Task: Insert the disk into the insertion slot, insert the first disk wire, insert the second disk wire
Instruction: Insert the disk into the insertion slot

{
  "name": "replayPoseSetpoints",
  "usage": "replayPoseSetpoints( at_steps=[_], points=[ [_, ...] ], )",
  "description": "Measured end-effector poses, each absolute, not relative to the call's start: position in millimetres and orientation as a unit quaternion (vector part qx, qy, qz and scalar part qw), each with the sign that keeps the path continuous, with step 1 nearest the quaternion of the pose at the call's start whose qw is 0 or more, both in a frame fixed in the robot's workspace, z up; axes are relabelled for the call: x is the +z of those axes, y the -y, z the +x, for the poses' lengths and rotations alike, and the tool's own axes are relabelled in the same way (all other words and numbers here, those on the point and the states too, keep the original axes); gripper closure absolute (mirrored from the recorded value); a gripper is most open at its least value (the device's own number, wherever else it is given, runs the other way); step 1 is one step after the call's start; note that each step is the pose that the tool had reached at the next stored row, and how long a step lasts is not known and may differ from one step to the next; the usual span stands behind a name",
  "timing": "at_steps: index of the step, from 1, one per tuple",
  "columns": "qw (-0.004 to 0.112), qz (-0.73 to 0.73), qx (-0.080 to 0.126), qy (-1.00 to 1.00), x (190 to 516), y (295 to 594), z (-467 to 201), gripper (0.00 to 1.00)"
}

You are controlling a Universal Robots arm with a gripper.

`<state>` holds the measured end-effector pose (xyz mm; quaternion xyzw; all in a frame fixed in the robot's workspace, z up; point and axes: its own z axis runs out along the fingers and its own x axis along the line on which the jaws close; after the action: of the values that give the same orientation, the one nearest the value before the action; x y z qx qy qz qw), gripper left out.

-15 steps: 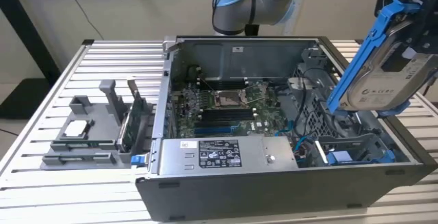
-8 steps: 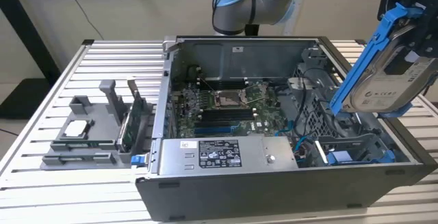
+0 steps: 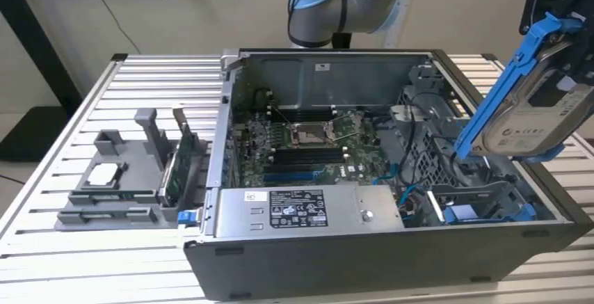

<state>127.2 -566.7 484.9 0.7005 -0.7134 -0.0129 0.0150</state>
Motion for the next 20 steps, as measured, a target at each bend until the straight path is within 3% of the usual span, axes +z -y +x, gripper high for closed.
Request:
replayPoseSetpoints(
  at_steps=[20],
  points=[
    [0.015,0.701,-0.013,0.713,471,567,134,0.67]
  ],
)
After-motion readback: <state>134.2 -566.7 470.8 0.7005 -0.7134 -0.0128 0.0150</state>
